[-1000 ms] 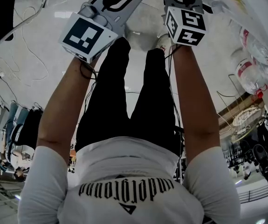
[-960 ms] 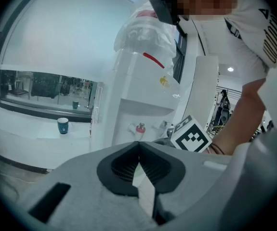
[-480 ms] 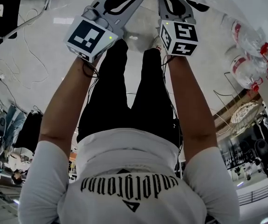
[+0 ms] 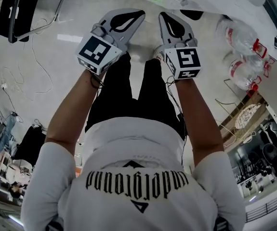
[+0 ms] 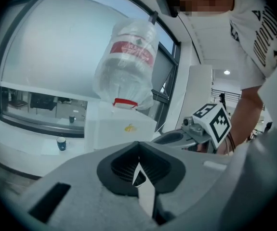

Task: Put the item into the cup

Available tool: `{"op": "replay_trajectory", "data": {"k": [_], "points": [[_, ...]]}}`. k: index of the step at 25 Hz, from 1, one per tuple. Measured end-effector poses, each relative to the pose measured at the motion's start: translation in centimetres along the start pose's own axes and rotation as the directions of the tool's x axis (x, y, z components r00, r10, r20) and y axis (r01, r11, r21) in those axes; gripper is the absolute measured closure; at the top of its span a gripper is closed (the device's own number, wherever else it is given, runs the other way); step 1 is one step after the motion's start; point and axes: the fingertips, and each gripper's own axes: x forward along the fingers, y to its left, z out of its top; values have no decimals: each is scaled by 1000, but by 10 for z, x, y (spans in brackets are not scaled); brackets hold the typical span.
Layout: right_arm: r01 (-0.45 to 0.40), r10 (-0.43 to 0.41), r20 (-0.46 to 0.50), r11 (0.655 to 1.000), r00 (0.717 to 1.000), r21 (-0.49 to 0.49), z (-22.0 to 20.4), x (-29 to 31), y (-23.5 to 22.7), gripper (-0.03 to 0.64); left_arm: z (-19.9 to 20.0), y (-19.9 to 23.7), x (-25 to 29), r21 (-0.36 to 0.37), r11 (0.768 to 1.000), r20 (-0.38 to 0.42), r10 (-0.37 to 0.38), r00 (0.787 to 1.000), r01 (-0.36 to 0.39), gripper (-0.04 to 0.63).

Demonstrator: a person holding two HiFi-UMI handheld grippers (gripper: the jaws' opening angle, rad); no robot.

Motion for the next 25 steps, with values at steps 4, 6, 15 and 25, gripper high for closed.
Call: {"op": "replay_trajectory", "data": {"k": [4, 6, 15, 25], "points": [[-40, 42, 39, 998, 998, -44, 46, -45, 16, 602, 36, -21, -27, 3, 1000, 20, 6, 1000, -7, 581], [-51, 55, 56, 996, 997, -71, 67, -65, 19, 603, 52, -28, -38, 18, 1000, 30, 3, 1000, -4, 581], [-76, 96, 121, 984, 988, -159, 147, -158, 33, 603, 130, -66, -91, 60, 998, 83, -2, 997, -3, 581], [-73, 118, 220, 977, 968, -202, 202, -245, 40, 603, 198, -124, -137, 102, 994, 150, 14, 989, -30, 581]]}}
